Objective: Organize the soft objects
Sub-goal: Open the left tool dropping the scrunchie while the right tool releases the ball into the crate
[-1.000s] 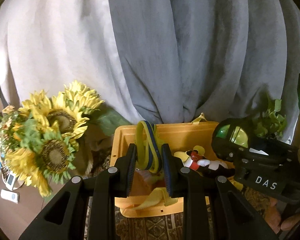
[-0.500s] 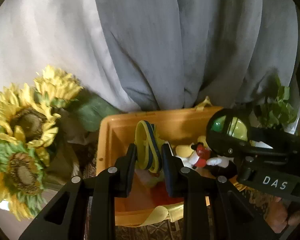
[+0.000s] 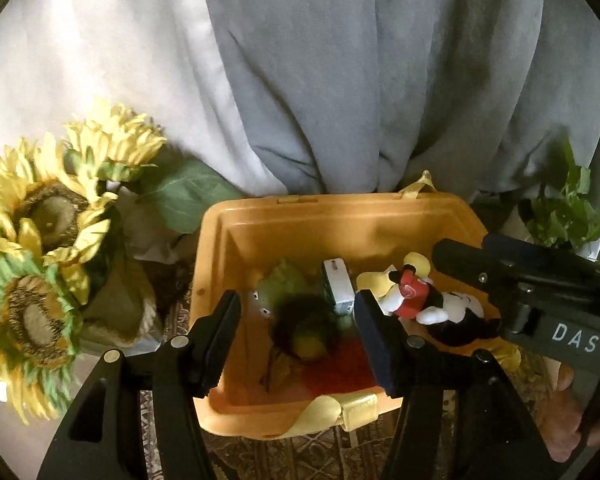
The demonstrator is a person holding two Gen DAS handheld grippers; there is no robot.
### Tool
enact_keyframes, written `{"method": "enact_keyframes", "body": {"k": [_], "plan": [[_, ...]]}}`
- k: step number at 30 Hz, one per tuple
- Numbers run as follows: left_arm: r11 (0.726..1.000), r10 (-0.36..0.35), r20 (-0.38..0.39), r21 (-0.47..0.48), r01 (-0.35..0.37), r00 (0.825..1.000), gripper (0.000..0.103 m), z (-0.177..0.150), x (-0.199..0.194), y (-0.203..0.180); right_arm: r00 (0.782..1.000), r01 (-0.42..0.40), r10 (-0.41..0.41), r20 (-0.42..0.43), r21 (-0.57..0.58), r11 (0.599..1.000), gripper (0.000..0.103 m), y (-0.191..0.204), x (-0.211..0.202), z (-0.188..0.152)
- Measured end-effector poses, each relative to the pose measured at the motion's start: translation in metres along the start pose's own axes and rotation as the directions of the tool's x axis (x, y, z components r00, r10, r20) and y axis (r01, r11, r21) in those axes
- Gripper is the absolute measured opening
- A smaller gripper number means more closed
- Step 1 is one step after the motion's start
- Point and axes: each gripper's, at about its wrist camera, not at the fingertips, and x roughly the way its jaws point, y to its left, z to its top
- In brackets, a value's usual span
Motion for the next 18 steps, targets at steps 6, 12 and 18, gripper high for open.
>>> {"method": "enact_keyframes", "body": {"k": [6,12,18], "plan": [[0.999,0.037,0.040,0.004,-0.037,0.999,0.058,-0.003,-0.024,-0.003,1.000,0.012,-0.012,0.015,-0.002,1.000,0.070,0.000,-0.016,-0.009],[0.999,0.054,0.077,0.003,-0.054,0.996,0.059,-0.013,-0.056,-0.008,0.998,0.036,-0.035,0.047,-0.020,0.999,0.070,0.007,-0.047,-0.024],[0.997,0.076,0.116,-0.006,-0.076,0.990,0.061,-0.030,-0.097,-0.017,0.995,0.060,-0.057,0.079,-0.041,0.997,0.070,0.014,-0.083,-0.044]]}}
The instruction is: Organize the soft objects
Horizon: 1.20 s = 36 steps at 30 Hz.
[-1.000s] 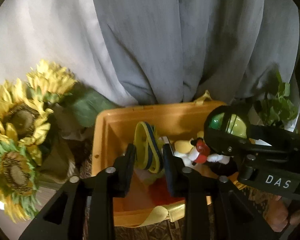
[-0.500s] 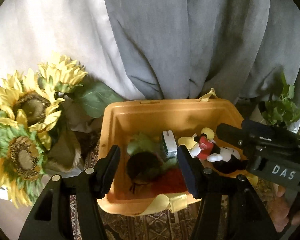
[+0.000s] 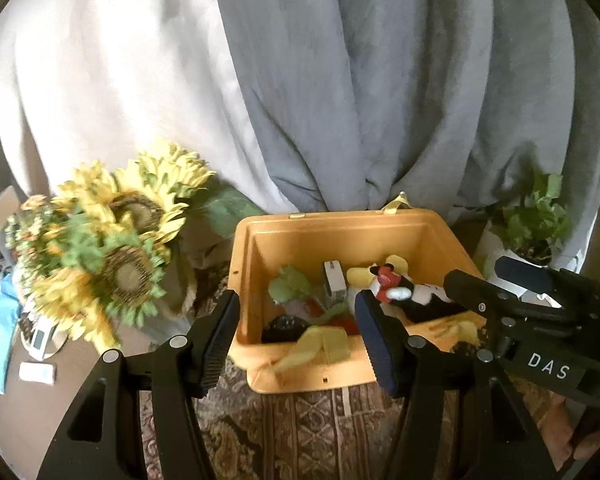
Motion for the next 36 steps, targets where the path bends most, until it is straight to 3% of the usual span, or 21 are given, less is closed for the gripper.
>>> {"method": "enact_keyframes", "body": {"k": [7,10,22,29,36], "plan": [[0.998,0.058,0.053,-0.010,-0.057,0.997,0.072,-0.025,-0.050,-0.016,0.998,0.032,-0.031,0.045,-0.015,0.999,0.071,-0.008,-0.048,-0.025],[0.997,0.078,0.080,-0.022,-0.077,0.994,0.078,-0.039,-0.072,-0.023,0.996,0.054,-0.052,0.078,-0.022,0.998,0.083,-0.012,-0.072,-0.038],[0.991,0.129,0.167,-0.053,-0.122,0.978,0.099,-0.090,-0.150,-0.046,0.981,0.109,-0.097,0.169,-0.064,0.992,0.085,-0.016,-0.152,-0.091],[0.988,0.156,0.204,-0.033,-0.153,0.967,0.103,-0.115,-0.180,-0.050,0.969,0.163,-0.147,0.200,-0.066,0.984,0.085,-0.008,-0.182,-0.121],[0.992,0.121,0.211,0.005,-0.125,0.970,0.103,-0.138,-0.209,-0.043,0.960,0.201,-0.194,0.203,-0.013,0.979,0.085,0.004,-0.215,-0.155]]}}
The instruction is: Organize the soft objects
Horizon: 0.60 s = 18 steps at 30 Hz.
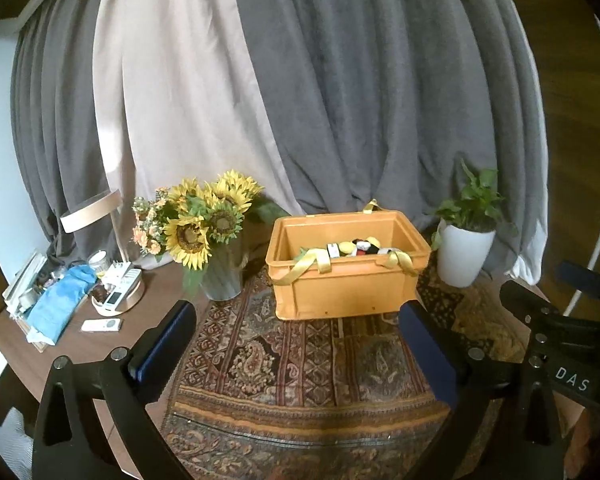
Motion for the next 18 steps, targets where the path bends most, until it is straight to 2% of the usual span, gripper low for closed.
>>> {"method": "enact_keyframes", "body": {"k": [6,18], "plan": [[0.999,-0.031,-0.007,0.031,0.031,1.000,0.103,-0.015,-0.027,0.007,0.999,0.041,-0.041,-0.002,0.032,0.999,0.085,0.006,-0.033,-0.020],[0.997,-0.060,0.005,0.038,0.059,0.998,0.103,-0.035,-0.074,0.022,0.999,0.051,-0.052,-0.001,0.048,0.998,0.085,0.020,-0.083,-0.047]]}}
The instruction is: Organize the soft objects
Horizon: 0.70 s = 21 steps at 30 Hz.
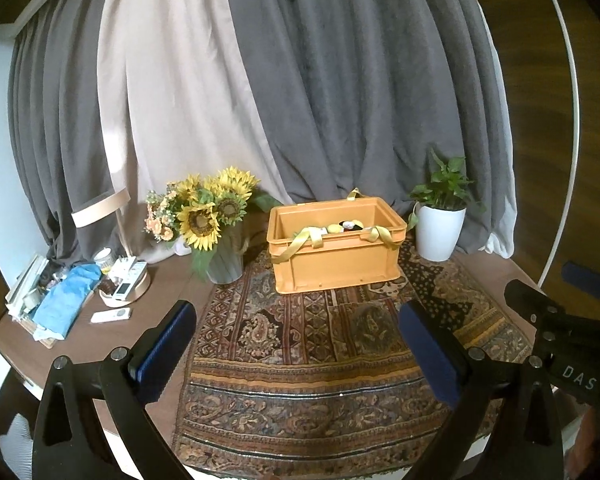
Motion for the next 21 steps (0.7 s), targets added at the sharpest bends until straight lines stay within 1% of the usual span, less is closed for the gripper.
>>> {"method": "enact_keyframes", "body": {"k": [11,21], "plan": [[1.000,-0.015,0.000,0.012,0.015,1.000,0.103,-0.014,-0.025,0.001,1.000,0.018,-0.018,0.001,0.009,1.000,0.085,0.005,-0.027,-0.017],[1.000,-0.014,0.005,0.010,0.014,1.000,0.103,-0.021,-0.035,0.005,1.000,0.026,-0.026,0.012,0.002,1.000,0.085,0.011,-0.045,-0.024]]}}
